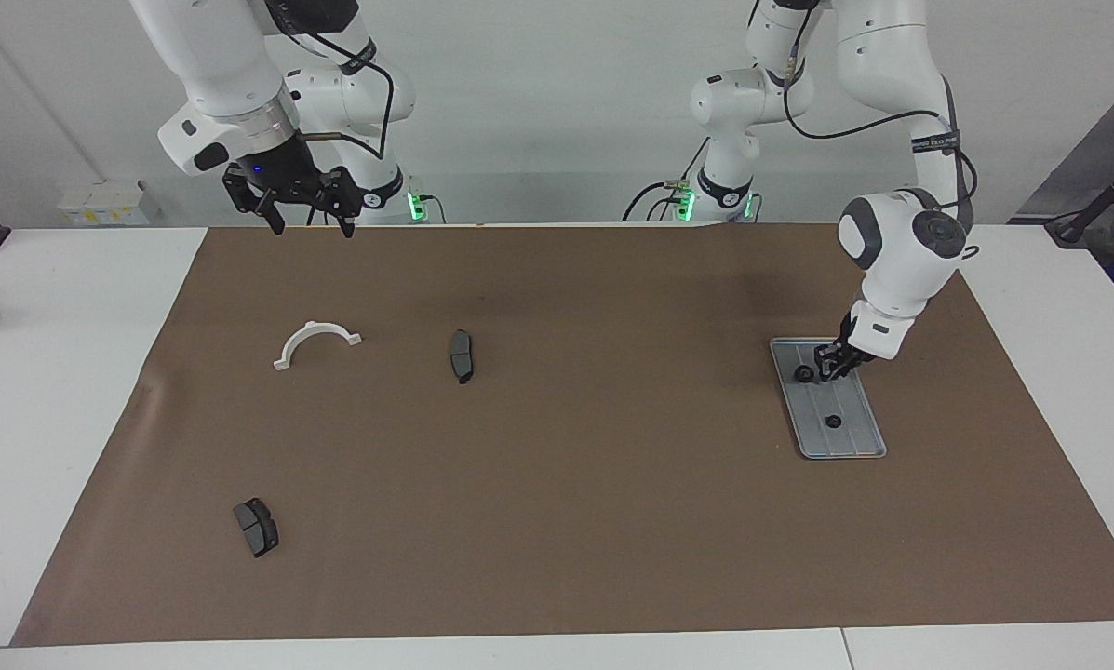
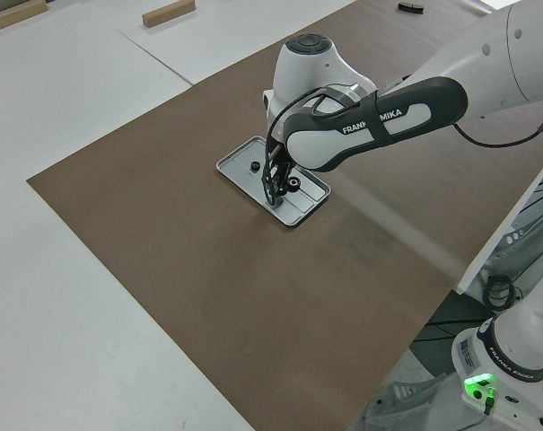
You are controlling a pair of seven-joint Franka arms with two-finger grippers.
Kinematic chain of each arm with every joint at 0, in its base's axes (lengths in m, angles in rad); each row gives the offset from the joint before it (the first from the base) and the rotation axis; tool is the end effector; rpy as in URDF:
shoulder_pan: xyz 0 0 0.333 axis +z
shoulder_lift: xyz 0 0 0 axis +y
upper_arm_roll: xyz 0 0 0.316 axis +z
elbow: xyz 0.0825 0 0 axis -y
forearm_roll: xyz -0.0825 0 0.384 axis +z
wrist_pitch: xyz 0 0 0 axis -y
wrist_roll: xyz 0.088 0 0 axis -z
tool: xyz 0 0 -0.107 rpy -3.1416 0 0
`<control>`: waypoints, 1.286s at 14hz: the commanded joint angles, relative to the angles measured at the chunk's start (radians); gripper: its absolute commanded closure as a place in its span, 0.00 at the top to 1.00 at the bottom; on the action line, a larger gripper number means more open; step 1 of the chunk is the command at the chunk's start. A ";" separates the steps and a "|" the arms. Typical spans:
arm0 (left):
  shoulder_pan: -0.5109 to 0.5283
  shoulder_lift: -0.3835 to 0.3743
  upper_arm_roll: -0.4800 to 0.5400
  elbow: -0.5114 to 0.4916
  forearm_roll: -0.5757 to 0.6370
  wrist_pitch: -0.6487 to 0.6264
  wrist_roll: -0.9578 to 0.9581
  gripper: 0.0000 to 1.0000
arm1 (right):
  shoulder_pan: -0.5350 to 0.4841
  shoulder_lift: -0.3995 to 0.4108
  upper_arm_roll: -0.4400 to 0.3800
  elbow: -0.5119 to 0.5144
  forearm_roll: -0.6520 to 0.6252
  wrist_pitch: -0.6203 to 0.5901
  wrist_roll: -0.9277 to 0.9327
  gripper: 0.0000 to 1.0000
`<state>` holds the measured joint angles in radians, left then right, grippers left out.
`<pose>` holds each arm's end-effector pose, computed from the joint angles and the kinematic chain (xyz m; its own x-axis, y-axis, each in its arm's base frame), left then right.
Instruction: Pick bearing gear from pile to tray
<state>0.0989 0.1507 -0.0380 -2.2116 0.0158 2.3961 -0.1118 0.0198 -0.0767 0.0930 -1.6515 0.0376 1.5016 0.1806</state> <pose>0.5481 0.0337 0.3139 0.9864 0.1610 0.0343 0.1611 -0.9869 -0.0016 0.5184 0.0649 0.6221 0.9948 -0.0662 -0.0777 -0.0677 -0.9976 -0.0168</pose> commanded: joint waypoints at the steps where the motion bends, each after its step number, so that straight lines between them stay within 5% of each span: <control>1: 0.025 -0.020 -0.002 -0.031 -0.014 0.031 0.043 0.24 | -0.031 -0.029 0.004 -0.037 0.022 0.028 -0.095 1.00; 5: 0.027 -0.016 -0.002 -0.031 -0.014 0.040 0.072 0.36 | -0.031 -0.028 0.004 -0.036 0.022 0.029 -0.092 1.00; 6: 0.025 -0.011 -0.002 -0.031 -0.014 0.043 0.070 0.60 | -0.028 -0.028 0.004 -0.034 0.019 0.029 -0.086 1.00; 7: 0.024 -0.011 -0.003 -0.031 -0.014 0.046 0.072 1.00 | -0.024 -0.028 0.004 -0.033 0.010 0.029 -0.085 1.00; 13: 0.010 -0.025 -0.005 0.056 -0.013 -0.007 0.073 1.00 | -0.046 -0.023 0.002 -0.031 -0.053 0.095 -0.076 1.00; 18: -0.041 -0.054 -0.019 0.278 -0.002 -0.317 0.184 1.00 | -0.055 -0.025 0.004 -0.030 -0.053 0.091 -0.064 1.00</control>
<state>0.0958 0.1113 -0.0630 -2.0251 0.0158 2.2213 0.0164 -0.0254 -0.0771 0.0887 -1.6527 -0.0027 1.5740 0.1153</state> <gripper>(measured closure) 0.000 0.000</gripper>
